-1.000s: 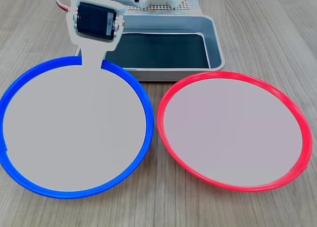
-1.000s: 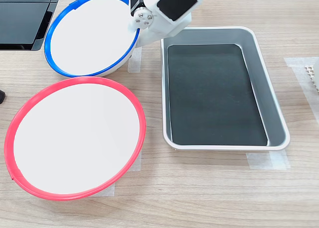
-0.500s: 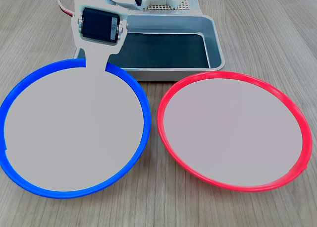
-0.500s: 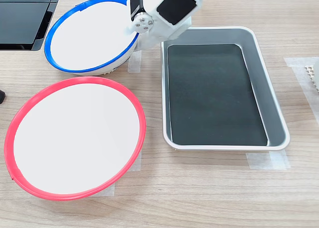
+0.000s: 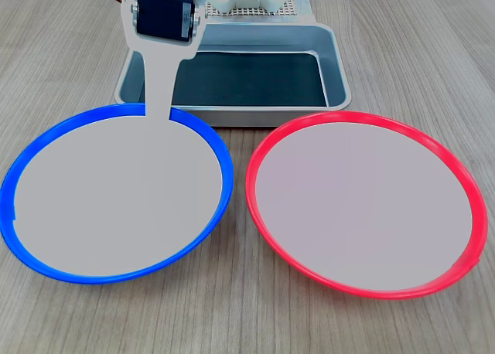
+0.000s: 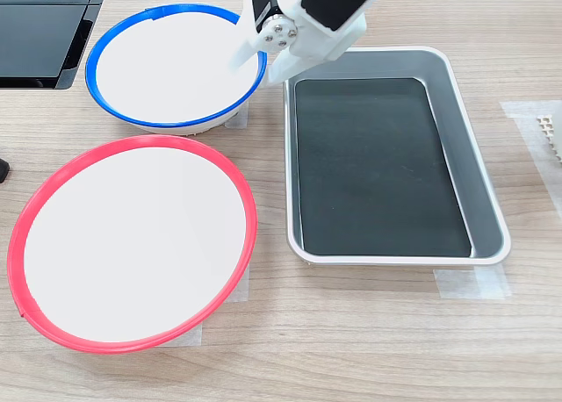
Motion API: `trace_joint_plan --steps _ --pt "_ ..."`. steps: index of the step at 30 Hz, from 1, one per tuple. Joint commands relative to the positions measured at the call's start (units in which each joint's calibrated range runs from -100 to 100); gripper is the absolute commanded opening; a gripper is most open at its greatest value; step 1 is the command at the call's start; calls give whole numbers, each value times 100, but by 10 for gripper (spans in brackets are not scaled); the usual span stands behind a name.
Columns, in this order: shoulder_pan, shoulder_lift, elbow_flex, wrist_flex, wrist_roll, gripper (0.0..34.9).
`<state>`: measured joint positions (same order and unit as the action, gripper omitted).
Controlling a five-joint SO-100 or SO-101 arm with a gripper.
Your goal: Lift the stacked dish and set it down on the table.
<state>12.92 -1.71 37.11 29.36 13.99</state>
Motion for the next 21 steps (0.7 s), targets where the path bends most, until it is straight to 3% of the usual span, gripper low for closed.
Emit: trace_joint_plan --steps 1,4,7,8,9,10,15,18,21 --pt "-54 -653 -2 568 10 136" --pt "-130 -1156 -11 1203 -10 138" --pt "-346 -2068 -147 2383 -39 145" --pt "-487 -2401 -193 2639 -98 125" --pt "-619 -2674 -239 2730 -190 84" --pt "-741 -2938 -239 2697 -298 3" --pt "-1297 -4738 1127 1038 -1167 0" --pt "-1513 -5974 2838 -43 -1299 0" --pt "-1513 -7143 4359 -646 -1309 0"
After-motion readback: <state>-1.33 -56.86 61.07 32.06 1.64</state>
